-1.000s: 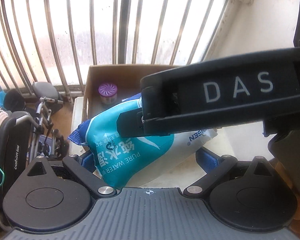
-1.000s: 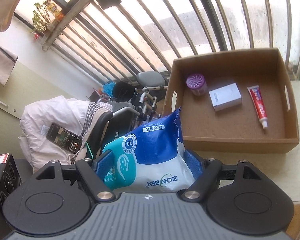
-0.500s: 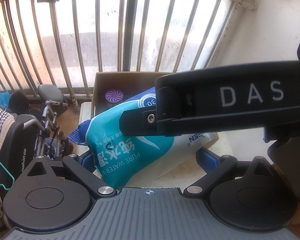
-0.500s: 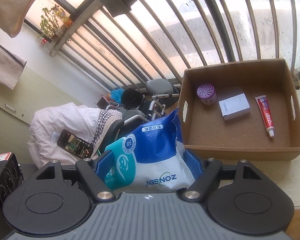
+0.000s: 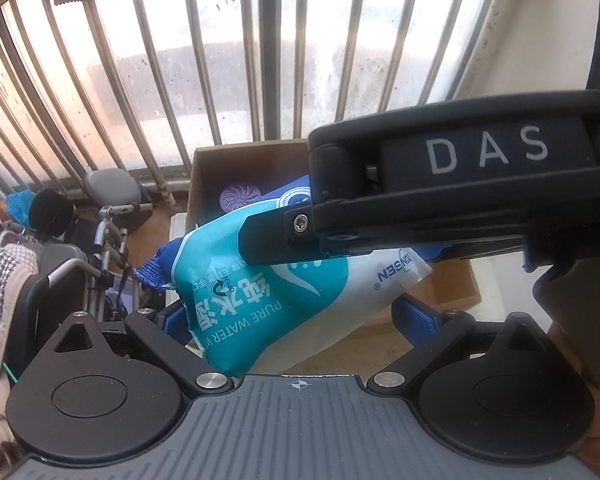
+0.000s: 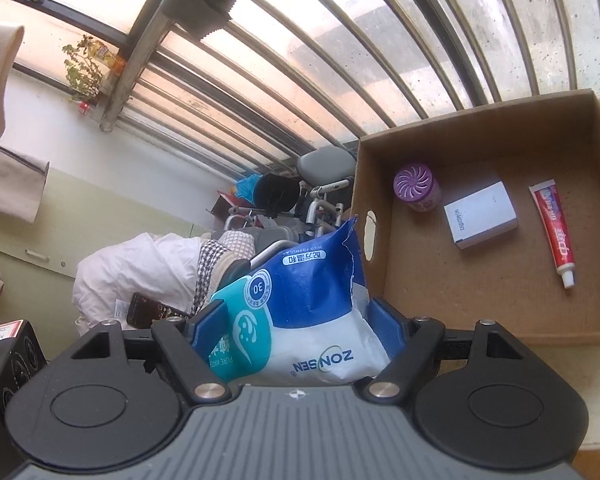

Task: Organize objects

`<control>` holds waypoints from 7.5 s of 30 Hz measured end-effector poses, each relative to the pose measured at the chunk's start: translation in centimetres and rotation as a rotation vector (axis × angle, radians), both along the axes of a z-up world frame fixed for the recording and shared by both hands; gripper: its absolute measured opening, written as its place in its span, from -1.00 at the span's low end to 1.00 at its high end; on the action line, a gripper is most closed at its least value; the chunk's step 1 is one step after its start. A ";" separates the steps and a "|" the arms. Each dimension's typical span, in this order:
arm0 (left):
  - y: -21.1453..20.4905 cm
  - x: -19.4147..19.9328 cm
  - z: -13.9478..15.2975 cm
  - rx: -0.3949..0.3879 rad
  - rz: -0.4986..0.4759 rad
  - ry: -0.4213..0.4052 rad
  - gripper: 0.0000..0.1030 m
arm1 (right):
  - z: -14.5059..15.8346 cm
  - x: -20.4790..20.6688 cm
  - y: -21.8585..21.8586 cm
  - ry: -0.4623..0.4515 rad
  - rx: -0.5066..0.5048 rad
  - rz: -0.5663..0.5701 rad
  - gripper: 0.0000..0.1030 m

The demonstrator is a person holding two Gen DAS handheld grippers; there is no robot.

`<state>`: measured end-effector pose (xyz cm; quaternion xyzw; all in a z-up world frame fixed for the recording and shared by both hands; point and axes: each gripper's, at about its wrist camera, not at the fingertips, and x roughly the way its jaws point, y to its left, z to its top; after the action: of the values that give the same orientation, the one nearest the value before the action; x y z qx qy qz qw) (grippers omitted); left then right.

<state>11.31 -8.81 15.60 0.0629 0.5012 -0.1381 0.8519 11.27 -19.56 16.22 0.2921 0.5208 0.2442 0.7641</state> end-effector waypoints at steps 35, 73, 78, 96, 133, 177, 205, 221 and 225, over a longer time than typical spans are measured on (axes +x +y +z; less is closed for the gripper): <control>-2.3 11.6 -20.2 0.074 -0.047 0.399 0.87 | -24.8 11.9 -4.0 0.446 0.040 -0.042 0.57; 2.8 11.9 -19.9 -0.157 0.085 0.486 0.84 | -27.0 10.5 -5.4 0.583 0.170 -0.266 0.61; 1.7 12.2 -20.4 -0.128 0.082 0.496 0.91 | -27.2 10.8 -5.1 0.586 0.173 -0.250 0.65; -0.7 10.7 -20.1 -0.074 0.020 0.510 0.91 | -27.4 10.7 -5.4 0.609 0.161 -0.241 0.65; 6.2 0.3 0.6 -0.070 0.066 -0.189 0.99 | -0.6 2.1 -1.5 -0.171 -0.444 -0.236 1.00; 2.4 0.4 -7.0 0.064 0.086 0.080 0.99 | -5.3 -7.2 -2.0 -0.122 -0.754 -0.319 1.00; 1.3 1.1 -9.2 0.117 0.081 0.160 0.99 | -11.1 -4.8 -2.5 0.065 -0.718 -0.222 1.00; 0.7 1.1 -9.1 0.135 0.083 0.151 0.98 | -11.2 -4.9 -2.9 0.068 -0.715 -0.224 1.00; 0.8 1.0 -9.0 0.139 0.083 0.149 0.98 | -11.2 -5.0 -2.9 0.071 -0.715 -0.224 1.00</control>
<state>12.32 -8.06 6.56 0.0905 0.5735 -0.0722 0.8110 6.23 -22.45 4.98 0.0701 0.5640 -0.0485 0.8214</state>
